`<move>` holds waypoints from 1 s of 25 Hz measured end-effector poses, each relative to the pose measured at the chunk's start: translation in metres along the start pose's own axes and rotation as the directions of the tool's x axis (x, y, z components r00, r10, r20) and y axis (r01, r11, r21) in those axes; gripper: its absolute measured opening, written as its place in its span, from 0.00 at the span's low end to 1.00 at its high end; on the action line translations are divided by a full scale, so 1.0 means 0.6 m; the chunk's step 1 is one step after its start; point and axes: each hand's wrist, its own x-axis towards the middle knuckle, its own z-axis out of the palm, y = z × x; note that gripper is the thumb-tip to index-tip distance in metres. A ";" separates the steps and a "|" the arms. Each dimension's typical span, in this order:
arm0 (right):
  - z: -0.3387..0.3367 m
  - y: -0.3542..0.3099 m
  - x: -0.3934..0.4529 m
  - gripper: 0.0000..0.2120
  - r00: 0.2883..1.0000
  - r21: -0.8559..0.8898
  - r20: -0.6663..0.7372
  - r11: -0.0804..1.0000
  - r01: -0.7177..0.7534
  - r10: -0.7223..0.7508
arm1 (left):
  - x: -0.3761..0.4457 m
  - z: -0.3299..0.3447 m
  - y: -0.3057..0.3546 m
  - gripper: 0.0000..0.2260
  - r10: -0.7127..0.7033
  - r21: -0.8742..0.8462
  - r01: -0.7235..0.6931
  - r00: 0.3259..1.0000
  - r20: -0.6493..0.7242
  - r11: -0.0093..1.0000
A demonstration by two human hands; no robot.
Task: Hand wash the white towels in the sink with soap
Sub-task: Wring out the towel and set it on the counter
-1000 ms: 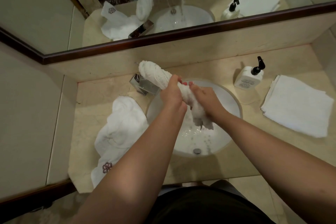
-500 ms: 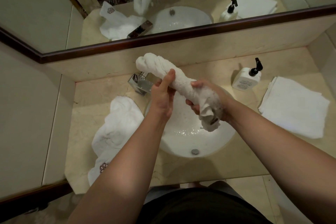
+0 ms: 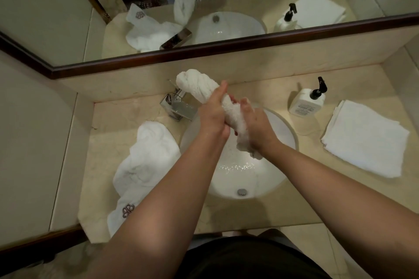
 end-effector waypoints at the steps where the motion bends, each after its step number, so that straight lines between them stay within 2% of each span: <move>1: 0.004 0.007 0.000 0.36 0.998 0.007 -0.035 0.999 0.043 -0.043 | 0.003 0.002 -0.002 0.12 -0.014 0.000 0.014 0.999 -0.041 1.000; 2: 0.008 0.011 0.000 0.36 0.994 -0.035 -0.050 0.995 0.096 -0.098 | 0.007 0.003 -0.005 0.12 -0.032 -0.007 0.031 0.997 -0.077 0.999; 4: 0.016 0.015 -0.002 0.29 0.987 -0.160 -0.025 0.975 0.154 -0.160 | 0.014 0.002 -0.006 0.12 -0.072 -0.040 0.067 0.987 -0.141 0.997; 7: 0.025 0.021 -0.007 0.23 0.979 -0.140 -0.073 0.974 0.179 -0.191 | 0.016 0.002 -0.004 0.12 -0.107 -0.063 0.096 0.974 -0.201 0.993; 10: 0.027 0.029 -0.010 0.30 0.965 -0.198 -0.085 0.954 0.226 -0.246 | 0.016 0.001 -0.005 0.12 -0.122 -0.073 0.109 0.969 -0.213 0.991; 14: 0.022 0.025 -0.004 0.36 0.953 -0.254 -0.050 0.926 0.278 -0.300 | 0.012 -0.003 -0.008 0.13 -0.123 -0.101 0.104 0.970 -0.207 0.989; 17: 0.019 0.010 -0.009 0.30 0.963 -0.247 -0.033 0.936 0.251 -0.267 | 0.001 -0.011 -0.003 0.11 -0.153 -0.222 0.116 0.976 -0.156 0.968; 19: 0.019 -0.006 -0.016 0.27 0.960 -0.276 -0.020 0.924 0.263 -0.279 | -0.008 -0.014 -0.002 0.13 -0.176 -0.279 0.143 0.980 -0.094 0.949; 22: 0.023 -0.027 -0.015 0.28 0.949 -0.401 -0.001 0.870 0.288 -0.315 | -0.023 -0.010 -0.005 0.14 -0.185 -0.174 0.182 0.983 -0.001 0.968; 23: 0.021 -0.031 -0.012 0.27 0.948 -0.389 0.017 0.871 0.299 -0.318 | -0.026 -0.010 -0.001 0.13 -0.176 -0.154 0.175 0.984 0.011 0.972; 25: 0.014 -0.032 -0.010 0.23 0.957 -0.174 0.021 0.941 0.290 -0.290 | -0.029 -0.009 0.015 0.11 -0.183 -0.167 0.187 0.982 0.041 0.968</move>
